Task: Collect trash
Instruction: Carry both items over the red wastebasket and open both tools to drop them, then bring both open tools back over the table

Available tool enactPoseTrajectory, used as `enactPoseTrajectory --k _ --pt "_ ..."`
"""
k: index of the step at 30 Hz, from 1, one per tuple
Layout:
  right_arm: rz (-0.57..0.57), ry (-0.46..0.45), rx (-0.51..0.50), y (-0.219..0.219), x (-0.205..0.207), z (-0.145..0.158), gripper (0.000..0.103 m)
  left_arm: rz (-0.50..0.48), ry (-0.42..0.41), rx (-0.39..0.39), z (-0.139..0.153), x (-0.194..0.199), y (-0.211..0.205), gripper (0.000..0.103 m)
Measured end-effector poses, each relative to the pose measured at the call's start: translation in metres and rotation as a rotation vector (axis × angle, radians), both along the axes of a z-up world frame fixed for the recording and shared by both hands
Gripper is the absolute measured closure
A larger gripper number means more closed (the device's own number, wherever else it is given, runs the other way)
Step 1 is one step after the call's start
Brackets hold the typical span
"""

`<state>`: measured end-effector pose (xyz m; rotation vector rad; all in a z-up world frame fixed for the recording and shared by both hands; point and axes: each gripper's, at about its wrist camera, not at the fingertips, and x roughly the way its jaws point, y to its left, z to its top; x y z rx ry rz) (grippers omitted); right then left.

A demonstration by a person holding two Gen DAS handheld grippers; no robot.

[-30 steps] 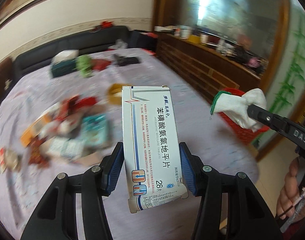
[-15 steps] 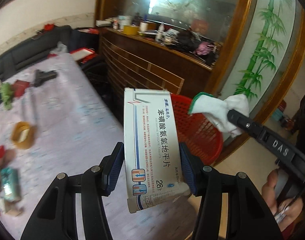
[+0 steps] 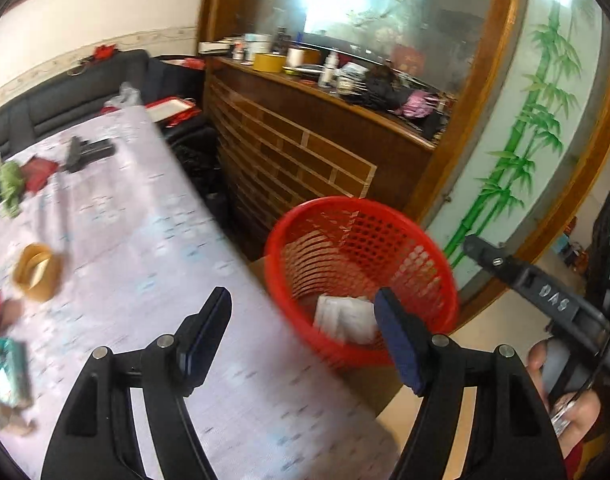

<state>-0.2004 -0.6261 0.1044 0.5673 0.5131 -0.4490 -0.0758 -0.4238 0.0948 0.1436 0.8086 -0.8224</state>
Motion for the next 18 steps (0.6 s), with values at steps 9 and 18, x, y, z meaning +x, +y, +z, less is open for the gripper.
enactPoseTrajectory --k 9,18 --pt "0.131 -0.005 0.006 0.059 0.004 0.001 0.055 0.151 -0.011 -0.011 -0.003 -0.004 0.113 0.03" --pt "0.324 0.049 -0.027 0.152 0.041 -0.005 0.048 0.388 -0.023 -0.018 -0.001 0.005 0.249 0.03"
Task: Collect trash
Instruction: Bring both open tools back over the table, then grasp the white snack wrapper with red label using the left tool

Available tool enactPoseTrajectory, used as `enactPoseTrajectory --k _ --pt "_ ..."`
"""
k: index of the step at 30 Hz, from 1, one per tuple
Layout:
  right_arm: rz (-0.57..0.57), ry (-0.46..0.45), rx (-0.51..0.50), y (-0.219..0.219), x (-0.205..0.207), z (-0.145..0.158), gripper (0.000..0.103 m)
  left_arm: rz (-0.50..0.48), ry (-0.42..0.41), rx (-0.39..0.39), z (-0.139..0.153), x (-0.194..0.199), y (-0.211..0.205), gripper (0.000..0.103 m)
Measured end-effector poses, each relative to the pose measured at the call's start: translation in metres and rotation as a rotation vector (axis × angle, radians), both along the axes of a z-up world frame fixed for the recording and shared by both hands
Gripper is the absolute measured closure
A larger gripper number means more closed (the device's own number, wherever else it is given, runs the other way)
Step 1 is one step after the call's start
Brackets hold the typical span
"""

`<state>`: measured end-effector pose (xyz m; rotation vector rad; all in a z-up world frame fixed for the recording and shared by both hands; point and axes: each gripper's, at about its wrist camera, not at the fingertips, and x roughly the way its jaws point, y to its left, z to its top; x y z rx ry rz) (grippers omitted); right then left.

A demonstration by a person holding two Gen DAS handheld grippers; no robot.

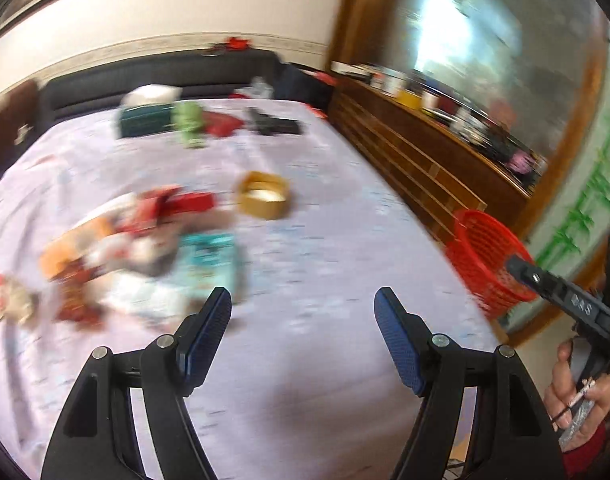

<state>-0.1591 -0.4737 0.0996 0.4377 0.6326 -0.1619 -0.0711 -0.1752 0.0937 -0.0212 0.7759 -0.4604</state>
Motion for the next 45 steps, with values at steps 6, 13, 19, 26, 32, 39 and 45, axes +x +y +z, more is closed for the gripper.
enactPoseTrajectory --k 6,13,19,26,32,39,45 --pt "0.121 0.035 -0.024 0.054 0.019 -0.007 0.048 0.225 0.058 -0.065 0.0 0.013 0.109 0.03" --pt "0.215 0.058 -0.05 0.103 0.037 -0.012 0.047 0.512 0.2 -0.221 -0.022 0.03 0.235 0.03" --pt "0.253 0.075 -0.064 0.124 0.044 -0.018 0.046 0.608 0.295 -0.302 -0.046 0.061 0.274 0.03" --pt "0.248 0.081 -0.067 0.123 0.041 -0.019 0.046 0.667 0.301 -0.208 -0.057 0.106 0.279 0.031" --pt "0.224 0.084 -0.05 0.111 0.04 -0.021 0.044 0.639 0.352 -0.057 -0.069 0.145 0.274 0.031" --pt "0.225 0.102 -0.042 0.112 0.042 -0.027 0.044 0.614 0.251 0.111 -0.074 0.158 0.259 0.049" --pt "0.265 0.107 -0.055 0.127 0.05 -0.025 0.044 0.525 0.135 0.086 -0.055 0.117 0.246 0.052"
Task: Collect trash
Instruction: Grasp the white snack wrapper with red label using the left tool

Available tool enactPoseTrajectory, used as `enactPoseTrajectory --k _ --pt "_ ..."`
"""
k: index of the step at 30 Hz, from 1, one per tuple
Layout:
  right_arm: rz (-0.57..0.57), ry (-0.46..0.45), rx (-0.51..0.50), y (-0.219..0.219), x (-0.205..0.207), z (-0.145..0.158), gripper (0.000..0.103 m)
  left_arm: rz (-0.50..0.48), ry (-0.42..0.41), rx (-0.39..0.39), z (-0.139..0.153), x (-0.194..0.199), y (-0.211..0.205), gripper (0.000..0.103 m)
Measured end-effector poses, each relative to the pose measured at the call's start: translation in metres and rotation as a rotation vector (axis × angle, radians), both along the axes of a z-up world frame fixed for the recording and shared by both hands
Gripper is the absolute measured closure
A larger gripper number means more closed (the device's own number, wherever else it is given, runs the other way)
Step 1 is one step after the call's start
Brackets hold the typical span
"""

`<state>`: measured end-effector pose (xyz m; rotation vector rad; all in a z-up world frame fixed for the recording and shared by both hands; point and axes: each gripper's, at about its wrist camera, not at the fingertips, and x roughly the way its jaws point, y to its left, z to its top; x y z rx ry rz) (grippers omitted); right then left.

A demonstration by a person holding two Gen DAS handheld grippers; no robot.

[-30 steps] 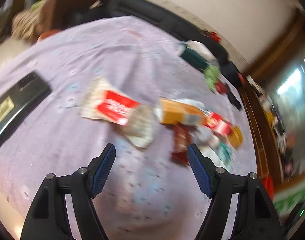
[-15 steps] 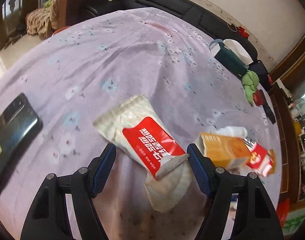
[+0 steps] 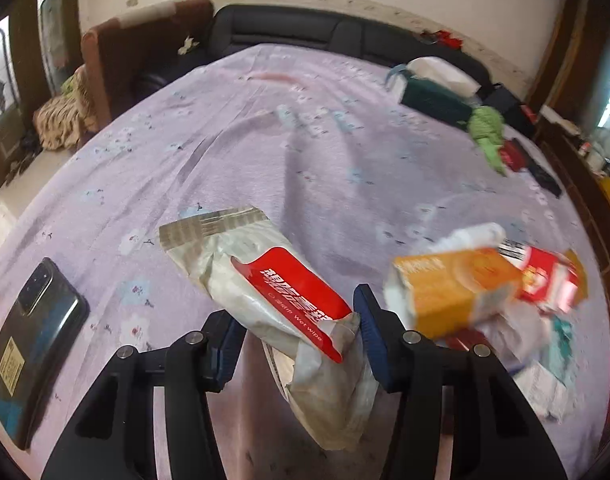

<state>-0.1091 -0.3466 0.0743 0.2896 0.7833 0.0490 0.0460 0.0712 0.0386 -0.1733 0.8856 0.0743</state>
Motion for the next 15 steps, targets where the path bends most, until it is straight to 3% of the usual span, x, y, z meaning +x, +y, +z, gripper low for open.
enactPoseTrajectory --k 8,12,15 --pt "0.307 0.084 0.079 0.063 0.048 -0.001 0.044 -0.157 -0.133 -0.02 0.023 -0.079 -0.029 0.052" --pt "0.485 0.106 0.016 0.114 0.083 -0.002 0.044 -0.185 -0.151 -0.007 0.023 -0.102 -0.036 0.051" --pt "0.555 0.124 -0.027 0.142 0.107 -0.009 0.043 -0.201 -0.153 0.0 0.021 -0.111 -0.037 0.051"
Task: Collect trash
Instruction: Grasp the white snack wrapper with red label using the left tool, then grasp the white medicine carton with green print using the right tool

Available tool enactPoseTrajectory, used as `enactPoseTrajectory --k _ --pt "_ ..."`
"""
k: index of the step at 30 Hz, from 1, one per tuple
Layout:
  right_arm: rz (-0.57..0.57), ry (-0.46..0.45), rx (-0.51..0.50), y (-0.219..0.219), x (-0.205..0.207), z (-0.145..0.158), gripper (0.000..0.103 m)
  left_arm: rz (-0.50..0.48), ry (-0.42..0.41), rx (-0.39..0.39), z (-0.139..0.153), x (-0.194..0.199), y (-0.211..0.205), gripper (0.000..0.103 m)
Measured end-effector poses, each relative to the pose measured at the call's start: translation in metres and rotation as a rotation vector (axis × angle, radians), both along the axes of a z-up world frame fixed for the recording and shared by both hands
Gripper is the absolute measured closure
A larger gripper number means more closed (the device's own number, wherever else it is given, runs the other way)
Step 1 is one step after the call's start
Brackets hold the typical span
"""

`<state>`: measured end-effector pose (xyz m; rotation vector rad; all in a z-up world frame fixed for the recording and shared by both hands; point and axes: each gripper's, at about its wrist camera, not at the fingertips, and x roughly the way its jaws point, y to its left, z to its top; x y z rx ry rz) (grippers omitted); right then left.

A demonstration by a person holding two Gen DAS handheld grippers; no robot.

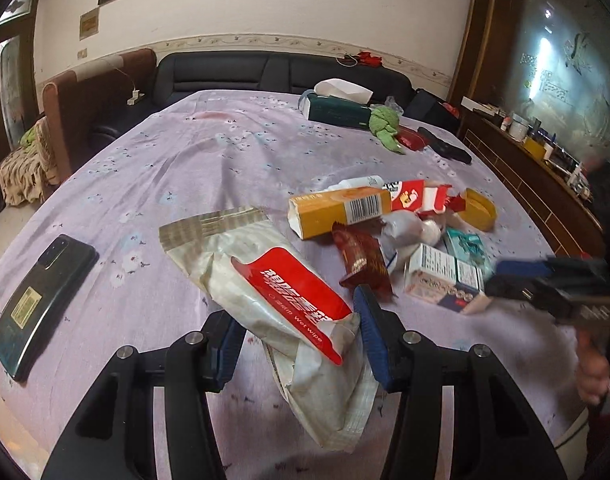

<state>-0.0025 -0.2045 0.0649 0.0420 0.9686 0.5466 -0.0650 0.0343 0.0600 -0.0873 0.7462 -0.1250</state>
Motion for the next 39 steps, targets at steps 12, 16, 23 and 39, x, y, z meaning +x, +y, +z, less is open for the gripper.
enactPoseTrajectory --k 12,16,23,39 --pt "0.114 -0.032 -0.188 0.049 0.022 -0.036 0.06 -0.052 -0.008 0.007 -0.012 -0.016 -0.011 0.051" --pt "0.045 -0.087 -0.204 0.046 -0.003 -0.035 0.061 -0.066 -0.033 0.026 -0.015 -0.019 -0.027 0.051" --pt "-0.215 -0.293 -0.082 0.013 -0.056 -0.012 0.061 -0.073 -0.09 0.086 -0.02 -0.023 -0.062 0.051" --pt "-0.35 -0.341 -0.044 -0.016 -0.066 -0.018 0.061 -0.031 -0.132 0.172 -0.028 -0.016 -0.088 0.05"
